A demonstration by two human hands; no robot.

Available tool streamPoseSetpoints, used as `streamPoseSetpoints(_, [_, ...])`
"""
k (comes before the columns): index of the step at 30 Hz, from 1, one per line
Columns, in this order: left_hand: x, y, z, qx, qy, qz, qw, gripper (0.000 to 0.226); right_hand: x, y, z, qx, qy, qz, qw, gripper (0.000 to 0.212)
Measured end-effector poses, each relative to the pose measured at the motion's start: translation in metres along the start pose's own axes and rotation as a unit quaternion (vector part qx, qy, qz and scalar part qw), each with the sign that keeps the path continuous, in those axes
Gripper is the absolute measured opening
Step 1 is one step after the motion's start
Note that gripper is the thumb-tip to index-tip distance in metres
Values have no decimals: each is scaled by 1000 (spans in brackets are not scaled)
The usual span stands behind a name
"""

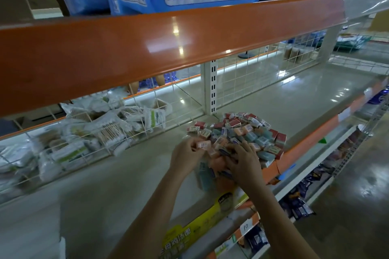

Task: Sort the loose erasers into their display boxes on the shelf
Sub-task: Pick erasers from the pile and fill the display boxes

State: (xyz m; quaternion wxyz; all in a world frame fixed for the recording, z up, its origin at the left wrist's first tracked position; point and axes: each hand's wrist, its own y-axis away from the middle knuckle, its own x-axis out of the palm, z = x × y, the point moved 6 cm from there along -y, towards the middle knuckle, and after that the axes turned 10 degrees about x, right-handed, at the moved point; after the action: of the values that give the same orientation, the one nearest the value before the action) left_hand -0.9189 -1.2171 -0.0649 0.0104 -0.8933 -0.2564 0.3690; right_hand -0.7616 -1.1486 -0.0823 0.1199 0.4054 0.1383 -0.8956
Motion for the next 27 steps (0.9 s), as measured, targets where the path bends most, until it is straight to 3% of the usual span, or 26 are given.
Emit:
streamPoseSetpoints(5, [-39,33,7,-43,187,-30,981,22,-6,20,27,-56,-102,7,993,28])
streamPoseSetpoints(9, [-69,65,13,-63,265,-63,960,25,-1,39,55,-93,-151,36,983,27])
streamPoseSetpoints(15, [-122,113,33,-82,273,-128,950,17,7,74,113,-162,-214,69,961,30])
streamPoseSetpoints(19, [-170,148,49,-97,222,-199,950,26,20,104,161,-208,-247,120,939,42])
streamPoseSetpoints(22, [-206,176,59,-108,168,-240,950,36,35,127,192,-231,-252,147,928,41])
streamPoseSetpoints(27, [-253,225,84,-140,172,-287,932,39,63,168,237,-271,-246,215,905,38])
